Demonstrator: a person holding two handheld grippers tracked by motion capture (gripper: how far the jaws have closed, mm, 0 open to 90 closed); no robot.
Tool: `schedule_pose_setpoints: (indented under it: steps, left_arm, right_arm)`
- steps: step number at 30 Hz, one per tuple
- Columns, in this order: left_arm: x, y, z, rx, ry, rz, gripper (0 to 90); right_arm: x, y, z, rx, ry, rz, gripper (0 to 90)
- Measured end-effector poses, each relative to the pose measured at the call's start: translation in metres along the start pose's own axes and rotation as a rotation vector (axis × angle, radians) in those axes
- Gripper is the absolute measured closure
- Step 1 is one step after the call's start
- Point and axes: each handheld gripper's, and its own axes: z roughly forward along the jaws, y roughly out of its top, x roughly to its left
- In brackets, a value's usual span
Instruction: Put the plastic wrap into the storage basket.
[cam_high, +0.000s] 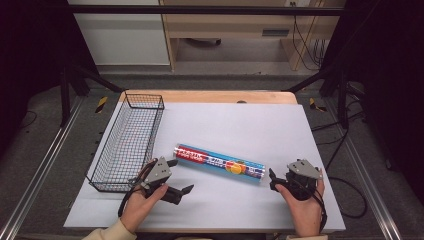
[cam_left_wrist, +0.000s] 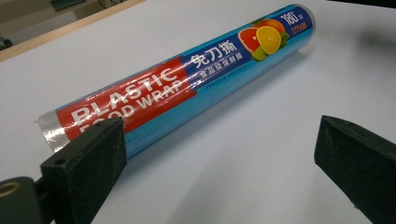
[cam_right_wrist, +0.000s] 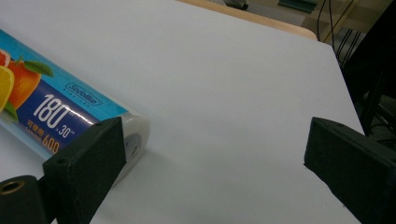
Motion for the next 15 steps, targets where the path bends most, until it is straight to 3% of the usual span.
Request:
schedule_pose_setpoints:
  steps: [15]
  left_arm:
    - [-0.003, 0.001, 0.0, 0.012, -0.007, 0.034, 2.7]
  right_arm:
    - [0.011, 0.007, -0.002, 0.018, 0.063, -0.101, 8.7]
